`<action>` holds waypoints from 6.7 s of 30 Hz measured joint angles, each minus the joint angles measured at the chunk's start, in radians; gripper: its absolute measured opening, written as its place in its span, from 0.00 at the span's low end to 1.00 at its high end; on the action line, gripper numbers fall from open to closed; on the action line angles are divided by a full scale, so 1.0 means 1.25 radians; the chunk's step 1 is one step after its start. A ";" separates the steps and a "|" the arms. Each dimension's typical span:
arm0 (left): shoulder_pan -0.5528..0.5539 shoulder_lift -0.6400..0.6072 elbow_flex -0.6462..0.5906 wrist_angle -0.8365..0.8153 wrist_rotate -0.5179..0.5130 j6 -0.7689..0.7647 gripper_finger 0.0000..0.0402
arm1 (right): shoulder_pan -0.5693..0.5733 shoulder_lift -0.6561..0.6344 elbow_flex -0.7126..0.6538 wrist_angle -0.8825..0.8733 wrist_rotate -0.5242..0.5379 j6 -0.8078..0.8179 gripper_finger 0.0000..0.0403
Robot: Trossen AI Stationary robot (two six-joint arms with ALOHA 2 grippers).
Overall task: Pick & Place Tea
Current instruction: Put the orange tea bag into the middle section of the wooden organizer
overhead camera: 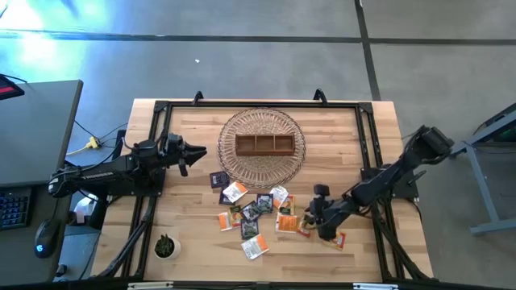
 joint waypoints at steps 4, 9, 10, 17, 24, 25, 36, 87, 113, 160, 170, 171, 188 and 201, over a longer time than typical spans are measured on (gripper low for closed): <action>0.000 0.000 0.000 -0.024 -0.003 0.000 0.25 | 0.011 0.071 0.004 0.016 0.011 0.030 0.31; 0.000 0.000 0.000 -0.042 -0.007 0.000 0.25 | 0.012 0.122 0.007 0.029 0.054 0.058 0.30; 0.000 0.000 0.000 -0.043 -0.008 0.000 0.25 | 0.012 0.125 0.007 0.030 0.061 0.058 0.28; 0.000 0.000 0.000 -0.055 -0.009 0.002 0.25 | 0.007 0.127 0.005 0.025 0.091 -0.027 0.04; 0.000 0.000 0.000 -0.054 -0.011 0.003 0.25 | -0.010 0.077 -0.002 0.047 0.065 -0.133 0.02; 0.000 0.000 0.000 -0.054 -0.017 0.000 0.25 | -0.011 0.059 -0.003 0.040 0.060 -0.146 0.01; 0.000 0.000 0.000 -0.042 -0.024 -0.027 0.25 | -0.025 -0.013 -0.001 0.004 0.114 -0.193 0.00; 0.000 0.000 0.001 -0.012 -0.095 0.007 0.25 | -0.650 0.336 0.397 0.199 0.206 -1.244 0.00; 0.000 0.000 0.001 -0.011 -0.094 0.008 0.25 | -0.612 0.310 0.399 0.222 0.235 -1.187 0.26; 0.000 0.000 0.001 -0.030 -0.056 -0.066 0.25 | 0.147 0.119 0.399 -0.732 -0.213 0.061 0.26; 0.000 0.000 0.001 -0.030 -0.056 -0.066 0.25 | 0.076 0.139 0.399 -0.684 -0.299 -0.137 0.32; 0.000 0.000 0.001 -0.030 -0.056 -0.066 0.25 | 0.075 0.139 0.399 -0.685 -0.308 -0.158 0.33; 0.000 0.000 0.001 -0.030 -0.057 -0.065 0.25 | 0.080 0.134 0.274 -0.542 -0.281 -0.474 0.37; 0.000 0.000 0.001 -0.031 -0.059 -0.063 0.25 | 0.070 0.125 0.188 -0.395 -0.274 -0.570 0.32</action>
